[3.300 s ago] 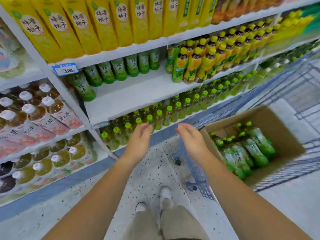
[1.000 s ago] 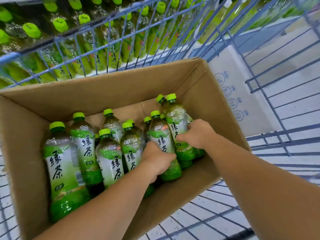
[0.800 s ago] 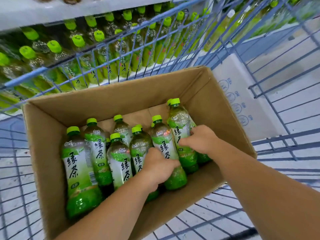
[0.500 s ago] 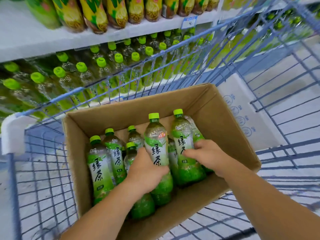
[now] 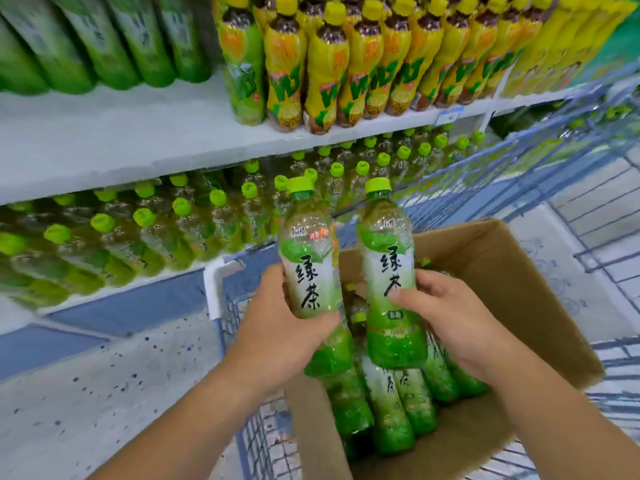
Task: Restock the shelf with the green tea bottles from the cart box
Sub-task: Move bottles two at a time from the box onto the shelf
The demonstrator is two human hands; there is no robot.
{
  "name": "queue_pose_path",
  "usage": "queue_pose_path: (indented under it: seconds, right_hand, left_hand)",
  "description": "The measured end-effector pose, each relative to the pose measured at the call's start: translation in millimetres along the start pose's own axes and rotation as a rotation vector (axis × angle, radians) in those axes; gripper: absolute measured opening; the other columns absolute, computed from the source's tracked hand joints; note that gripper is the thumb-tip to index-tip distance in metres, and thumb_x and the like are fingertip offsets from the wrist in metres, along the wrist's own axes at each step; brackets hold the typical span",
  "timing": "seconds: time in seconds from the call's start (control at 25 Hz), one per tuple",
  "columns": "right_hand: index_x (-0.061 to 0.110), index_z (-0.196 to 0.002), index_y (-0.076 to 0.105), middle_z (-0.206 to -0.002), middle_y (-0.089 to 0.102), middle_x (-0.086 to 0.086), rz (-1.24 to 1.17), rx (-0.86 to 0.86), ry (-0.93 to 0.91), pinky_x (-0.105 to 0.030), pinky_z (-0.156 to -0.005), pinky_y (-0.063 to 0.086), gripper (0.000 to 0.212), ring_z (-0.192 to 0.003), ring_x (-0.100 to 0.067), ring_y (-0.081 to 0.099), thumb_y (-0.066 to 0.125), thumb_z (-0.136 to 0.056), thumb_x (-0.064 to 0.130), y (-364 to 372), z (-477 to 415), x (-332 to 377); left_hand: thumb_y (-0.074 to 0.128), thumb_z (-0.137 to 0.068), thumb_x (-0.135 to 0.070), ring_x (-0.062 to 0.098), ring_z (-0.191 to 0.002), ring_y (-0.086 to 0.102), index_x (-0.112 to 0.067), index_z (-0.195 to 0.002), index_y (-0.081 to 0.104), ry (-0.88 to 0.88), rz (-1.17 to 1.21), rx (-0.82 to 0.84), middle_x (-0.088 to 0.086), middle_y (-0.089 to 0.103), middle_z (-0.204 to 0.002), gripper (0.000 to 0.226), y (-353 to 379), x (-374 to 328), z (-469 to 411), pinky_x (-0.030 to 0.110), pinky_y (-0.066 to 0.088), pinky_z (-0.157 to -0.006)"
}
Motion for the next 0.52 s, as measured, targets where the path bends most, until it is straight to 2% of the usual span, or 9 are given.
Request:
queue_pose_path:
  seconds: [0.12,0.24,0.32,0.4,0.52]
  right_hand:
    - [0.008,-0.108,0.075,-0.101,0.077,-0.015,-0.057,-0.014,-0.074,-0.046,-0.082,0.059,0.021,-0.092,-0.032,0.074,0.069,-0.088,0.01,56.8,1.6,40.6]
    - [0.011,-0.099,0.077,-0.094,0.077,-0.013,-0.12,0.013,-0.116,-0.039,-0.072,0.058,0.02,-0.081,-0.027,0.073,0.074,-0.079,0.017,118.0,-0.8,76.0]
    - [0.015,-0.093,0.078,-0.091,0.076,-0.01,-0.177,0.048,-0.107,-0.038,-0.072,0.057,0.024,-0.079,-0.025,0.073,0.07,-0.072,0.023,158.1,-3.0,93.8]
    - [0.015,-0.094,0.076,-0.091,0.074,-0.011,-0.267,0.097,-0.081,-0.041,-0.075,0.056,0.028,-0.081,-0.026,0.072,0.067,-0.069,0.022,202.4,-5.7,108.2]
    - [0.009,-0.099,0.071,-0.087,0.072,-0.015,-0.4,0.203,-0.075,-0.042,-0.065,0.06,0.038,-0.073,-0.028,0.07,0.07,-0.062,0.019,271.2,-10.0,128.9]
  left_hand:
    - [0.078,-0.082,-0.01,-0.004,-0.076,0.068,-0.036,-0.111,0.055,0.078,0.034,-0.018,-0.019,0.07,-0.091,0.045,-61.1,-17.7,7.8,0.015,0.055,-0.058]
    - [0.079,-0.079,-0.007,-0.007,-0.078,0.067,-0.037,-0.108,0.055,0.146,0.029,-0.087,-0.02,0.07,-0.09,0.048,-131.3,-33.8,14.2,0.011,0.052,-0.056]
    - [0.08,-0.076,-0.008,-0.008,-0.08,0.067,-0.036,-0.108,0.054,0.181,0.002,-0.136,-0.018,0.07,-0.09,0.05,-178.0,-41.4,16.2,0.009,0.051,-0.057]
    - [0.082,-0.072,-0.012,-0.006,-0.081,0.068,-0.036,-0.108,0.054,0.201,-0.015,-0.177,-0.017,0.071,-0.093,0.051,-227.3,-46.3,15.9,0.013,0.054,-0.061]
    - [0.083,-0.069,-0.016,-0.004,-0.079,0.069,-0.035,-0.107,0.054,0.204,-0.042,-0.231,-0.016,0.071,-0.093,0.052,-292.4,-47.5,10.9,0.026,0.059,-0.069]
Point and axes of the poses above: each hand's wrist, its own z-axis away from the middle knuckle, its own y-axis out of the palm, x = y × z, the point moved 6 cm from there along -z, towards the middle knuckle
